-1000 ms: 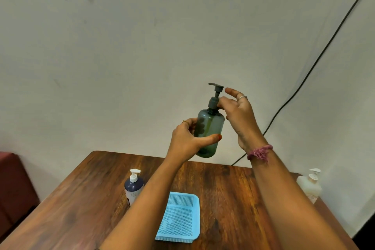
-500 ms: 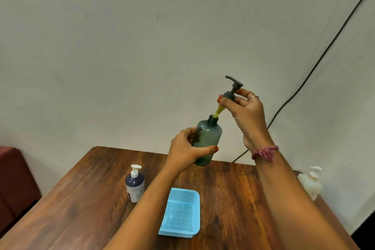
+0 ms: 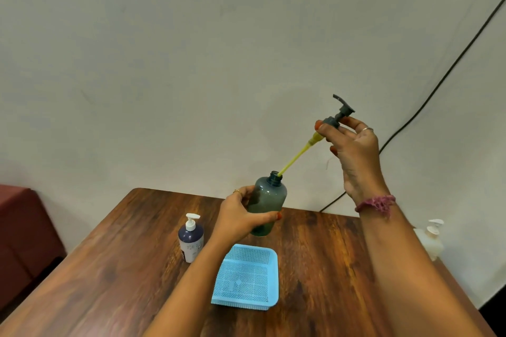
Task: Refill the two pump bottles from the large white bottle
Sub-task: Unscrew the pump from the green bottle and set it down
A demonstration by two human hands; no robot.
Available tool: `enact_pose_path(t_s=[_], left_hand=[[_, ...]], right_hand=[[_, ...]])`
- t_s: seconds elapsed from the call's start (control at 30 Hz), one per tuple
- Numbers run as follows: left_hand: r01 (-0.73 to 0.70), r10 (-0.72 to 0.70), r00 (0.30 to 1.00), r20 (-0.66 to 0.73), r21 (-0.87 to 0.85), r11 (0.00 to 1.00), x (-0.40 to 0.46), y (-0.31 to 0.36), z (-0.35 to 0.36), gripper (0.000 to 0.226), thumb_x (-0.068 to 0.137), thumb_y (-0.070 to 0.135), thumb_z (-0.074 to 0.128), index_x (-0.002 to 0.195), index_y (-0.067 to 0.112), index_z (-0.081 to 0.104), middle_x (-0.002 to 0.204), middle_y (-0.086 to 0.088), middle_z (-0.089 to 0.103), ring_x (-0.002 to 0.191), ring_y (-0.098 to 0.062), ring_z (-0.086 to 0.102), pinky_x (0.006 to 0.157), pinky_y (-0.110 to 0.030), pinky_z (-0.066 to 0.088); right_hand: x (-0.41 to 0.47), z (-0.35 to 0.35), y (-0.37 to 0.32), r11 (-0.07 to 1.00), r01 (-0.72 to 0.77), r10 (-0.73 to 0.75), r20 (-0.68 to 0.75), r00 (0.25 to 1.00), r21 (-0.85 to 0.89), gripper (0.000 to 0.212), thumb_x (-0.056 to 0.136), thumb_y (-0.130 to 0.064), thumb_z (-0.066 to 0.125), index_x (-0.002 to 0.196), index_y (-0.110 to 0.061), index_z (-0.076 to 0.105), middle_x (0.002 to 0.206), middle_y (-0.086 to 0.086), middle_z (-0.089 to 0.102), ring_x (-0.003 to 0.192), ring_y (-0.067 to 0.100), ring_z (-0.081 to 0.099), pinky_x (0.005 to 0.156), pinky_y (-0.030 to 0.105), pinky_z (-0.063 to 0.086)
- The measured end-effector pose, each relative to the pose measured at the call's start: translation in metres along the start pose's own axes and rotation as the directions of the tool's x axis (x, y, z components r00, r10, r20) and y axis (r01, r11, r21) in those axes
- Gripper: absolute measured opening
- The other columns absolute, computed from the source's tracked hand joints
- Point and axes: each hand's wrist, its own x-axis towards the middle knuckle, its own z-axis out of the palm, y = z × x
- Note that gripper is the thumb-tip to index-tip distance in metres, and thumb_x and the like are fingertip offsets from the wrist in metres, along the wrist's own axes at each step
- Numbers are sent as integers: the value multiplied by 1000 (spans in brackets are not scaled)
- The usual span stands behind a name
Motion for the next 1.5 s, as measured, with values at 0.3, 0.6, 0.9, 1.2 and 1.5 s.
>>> enact_pose_path(t_s=[0.3,0.6,0.9,1.2,1.5], left_hand=[[31,-30,999,38,-22,999,3,-19,-23,79,62,26,88,131,19,48,113,11,56,102,-6,55,68,-8,47],[100,-100,988,116,11,995,-19,-77,-45,71,59,26,90,119,24,52,111,14,60,104,-3,57,76,-7,46],[250,-253,945,206,40,967,-78,-160,-42,61,59,7,87,105,25,50,105,7,64,90,1,63,71,-11,49],[263,-312,918,244,212,941,-126,-212,-23,67,57,22,87,111,30,48,107,15,56,95,-2,56,71,-6,40],[262,-325,896,303,229,937,-138,-230,-14,69,54,31,88,111,30,50,110,10,54,97,1,52,76,-9,39]], right_hand=[[-5,16,12,998,-2,7,-83,996,64,45,77,-17,77,117,-12,56,91,-7,73,75,-9,65,73,18,44],[-62,8,99,974,-48,111,-284,952,222,27,82,4,65,101,-14,60,94,-1,71,82,1,68,70,14,50],[-191,-6,232,942,-336,296,-507,810,12,28,77,6,72,95,-15,65,84,-10,68,71,-6,65,64,6,48],[-295,-12,306,761,-626,433,-583,687,-171,27,69,-12,83,85,-27,68,93,-3,69,88,14,66,76,24,54],[-319,5,310,542,-711,498,-510,701,-448,26,73,-13,77,94,-21,63,102,-6,55,91,10,56,79,22,43]])
